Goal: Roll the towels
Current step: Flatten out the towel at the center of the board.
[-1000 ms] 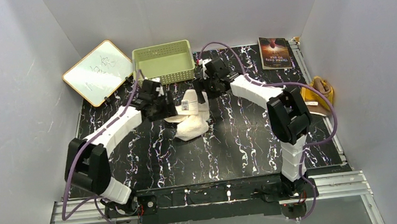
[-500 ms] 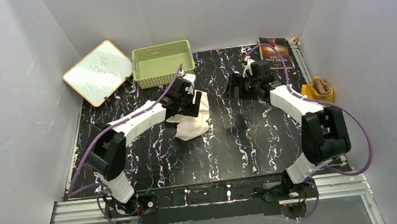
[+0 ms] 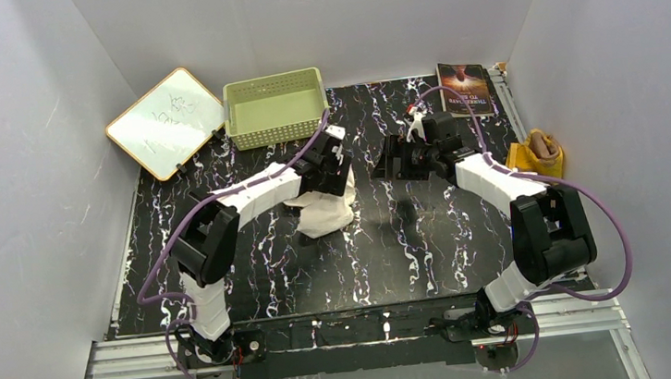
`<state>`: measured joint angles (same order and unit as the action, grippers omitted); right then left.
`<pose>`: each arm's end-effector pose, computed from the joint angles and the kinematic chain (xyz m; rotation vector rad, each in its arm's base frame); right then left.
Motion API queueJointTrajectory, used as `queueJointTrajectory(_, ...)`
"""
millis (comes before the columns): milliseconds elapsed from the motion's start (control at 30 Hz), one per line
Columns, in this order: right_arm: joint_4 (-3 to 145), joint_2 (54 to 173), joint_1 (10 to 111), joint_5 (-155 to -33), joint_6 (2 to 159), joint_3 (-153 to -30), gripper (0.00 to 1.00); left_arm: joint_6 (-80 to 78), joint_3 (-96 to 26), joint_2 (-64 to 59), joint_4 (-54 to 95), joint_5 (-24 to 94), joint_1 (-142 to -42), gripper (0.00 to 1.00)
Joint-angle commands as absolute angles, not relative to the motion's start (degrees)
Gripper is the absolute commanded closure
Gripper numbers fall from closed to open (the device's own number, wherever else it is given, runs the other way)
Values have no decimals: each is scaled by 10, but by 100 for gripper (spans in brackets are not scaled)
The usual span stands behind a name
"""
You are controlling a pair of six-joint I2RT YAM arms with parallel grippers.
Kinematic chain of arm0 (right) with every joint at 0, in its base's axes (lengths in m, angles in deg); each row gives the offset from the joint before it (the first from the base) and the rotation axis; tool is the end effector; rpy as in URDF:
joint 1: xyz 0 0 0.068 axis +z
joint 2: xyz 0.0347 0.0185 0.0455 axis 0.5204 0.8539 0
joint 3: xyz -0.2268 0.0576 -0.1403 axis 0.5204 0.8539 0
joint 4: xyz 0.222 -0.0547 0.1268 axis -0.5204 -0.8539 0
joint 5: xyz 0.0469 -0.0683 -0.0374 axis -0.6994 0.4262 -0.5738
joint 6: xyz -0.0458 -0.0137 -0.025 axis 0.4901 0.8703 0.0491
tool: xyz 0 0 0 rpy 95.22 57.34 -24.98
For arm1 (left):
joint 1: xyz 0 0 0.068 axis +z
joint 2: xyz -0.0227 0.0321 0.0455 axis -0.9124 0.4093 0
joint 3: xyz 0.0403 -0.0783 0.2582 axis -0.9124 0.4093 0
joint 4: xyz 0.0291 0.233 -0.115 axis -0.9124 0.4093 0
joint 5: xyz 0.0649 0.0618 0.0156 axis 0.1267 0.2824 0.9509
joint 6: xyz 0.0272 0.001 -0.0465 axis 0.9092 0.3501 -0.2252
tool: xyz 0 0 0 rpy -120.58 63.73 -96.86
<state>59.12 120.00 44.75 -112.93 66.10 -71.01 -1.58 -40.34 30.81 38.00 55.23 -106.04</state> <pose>0.3116 0.0903 0.2213 -0.0657 2.4045 0.8327 0.3258 -0.2658 0.2082 0.4810 2.3192 -0.1941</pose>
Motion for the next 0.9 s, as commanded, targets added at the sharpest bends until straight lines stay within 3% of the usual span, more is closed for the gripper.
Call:
queueJointTrajectory(0, 624, 1187, 446, -1148, 666, -707, 17, -28, -442, 305, 413, 620, -1062, 35)
queueJointTrajectory(100, 626, 1185, 445, -1150, 669, -703, 17, -21, -436, 280, 420, 633, -1060, 41)
queueJointTrajectory(300, 627, 1182, 446, -1152, 671, -704, 19, -6, -413, 210, 438, 590, -1027, 95)
queueJointTrajectory(333, 626, 1181, 445, -1150, 671, -705, 19, -3, -409, 195, 445, 587, -1018, 100)
queueJointTrajectory(600, 633, 1181, 447, -1131, 669, -728, 20, 19, -412, 14, 484, 533, -964, 100)
queueJointTrajectory(767, 674, 1164, 447, -1097, 654, -720, 19, -14, -465, -128, 364, 255, -966, 100)
queueJointTrajectory(867, 690, 1162, 447, -1085, 642, -720, 19, -50, -508, -153, 302, 149, -966, 100)
